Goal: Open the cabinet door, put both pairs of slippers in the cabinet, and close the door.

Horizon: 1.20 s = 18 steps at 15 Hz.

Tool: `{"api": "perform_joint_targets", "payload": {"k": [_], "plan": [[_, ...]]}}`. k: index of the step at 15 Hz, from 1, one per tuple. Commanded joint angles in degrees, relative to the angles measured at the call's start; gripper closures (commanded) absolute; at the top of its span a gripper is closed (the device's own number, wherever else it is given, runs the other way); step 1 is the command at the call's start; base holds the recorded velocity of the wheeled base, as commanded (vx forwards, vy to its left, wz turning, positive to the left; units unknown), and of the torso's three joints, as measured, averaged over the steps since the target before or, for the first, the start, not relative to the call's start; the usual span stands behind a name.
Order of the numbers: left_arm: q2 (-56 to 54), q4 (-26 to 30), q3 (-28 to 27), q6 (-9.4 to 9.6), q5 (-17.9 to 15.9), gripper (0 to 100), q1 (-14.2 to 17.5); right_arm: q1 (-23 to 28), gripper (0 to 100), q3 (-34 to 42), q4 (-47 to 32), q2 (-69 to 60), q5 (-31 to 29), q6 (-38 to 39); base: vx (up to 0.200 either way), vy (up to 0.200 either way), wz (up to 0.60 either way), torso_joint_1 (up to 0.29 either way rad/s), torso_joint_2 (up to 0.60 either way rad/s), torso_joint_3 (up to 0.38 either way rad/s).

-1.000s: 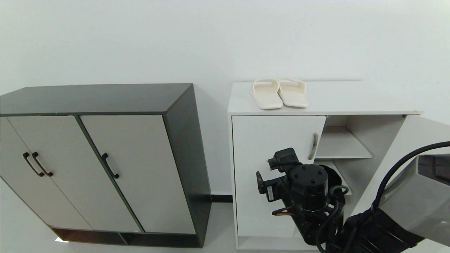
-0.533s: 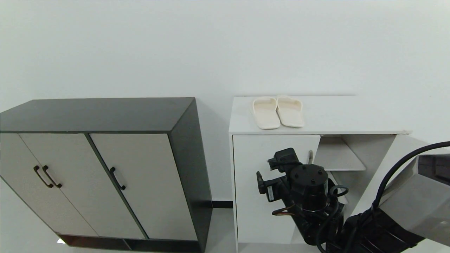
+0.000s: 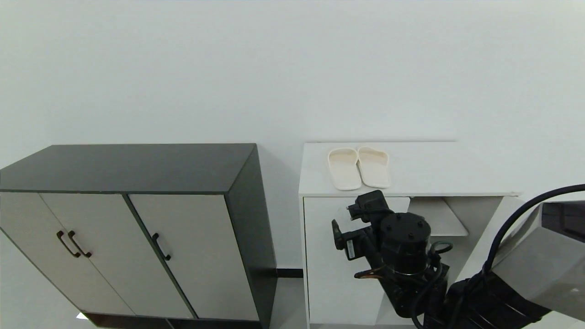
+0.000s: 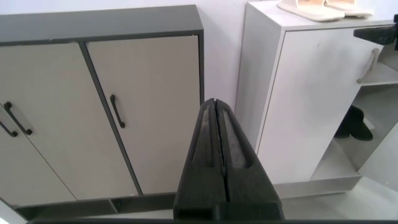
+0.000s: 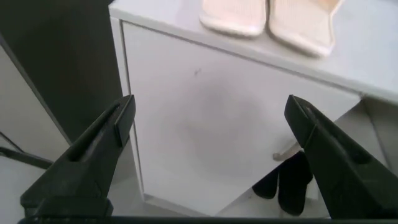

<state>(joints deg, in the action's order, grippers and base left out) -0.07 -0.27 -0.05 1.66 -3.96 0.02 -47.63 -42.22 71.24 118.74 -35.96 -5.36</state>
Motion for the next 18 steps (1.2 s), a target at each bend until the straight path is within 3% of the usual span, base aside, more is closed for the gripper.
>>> {"api": "perform_joint_targets", "payload": {"k": [1,2,4,7,9,11,18], "plan": [[0.07,0.00,-0.04,0.01,0.01,100,0.06,0.17,0,-0.59,0.39,-0.26,-0.25,-1.14,0.000,0.000,0.00,0.061,-0.12,-0.071],[0.07,0.00,-0.04,0.01,0.01,100,0.06,0.34,0,-1.55,-0.93,-0.88,-0.51,-1.14,0.000,0.000,0.00,0.036,-0.07,-0.041],[0.07,0.00,0.05,0.01,0.01,100,0.06,1.13,0,-5.60,-15.61,-6.41,-1.13,4.75,0.000,0.000,0.00,0.000,0.00,0.000],[0.07,0.00,-0.04,0.01,0.01,100,0.06,0.34,0,-15.97,-42.50,-13.00,-3.85,19.69,0.000,0.000,0.00,0.000,0.00,0.000],[0.07,0.00,-0.04,0.01,0.01,100,0.06,0.26,0,-22.30,-53.14,-13.27,-7.72,26.28,0.000,0.000,0.00,0.000,0.00,0.000],[0.07,0.00,0.05,-0.08,0.01,100,0.06,1.57,0,-23.70,-53.84,-11.86,-8.60,27.69,0.000,0.000,0.00,0.000,0.00,0.000],[0.07,0.00,-0.04,-0.08,0.09,100,0.06,2.98,0,-23.17,-51.82,-10.63,-8.60,27.60,0.200,0.000,0.00,0.002,0.00,0.004]]}}
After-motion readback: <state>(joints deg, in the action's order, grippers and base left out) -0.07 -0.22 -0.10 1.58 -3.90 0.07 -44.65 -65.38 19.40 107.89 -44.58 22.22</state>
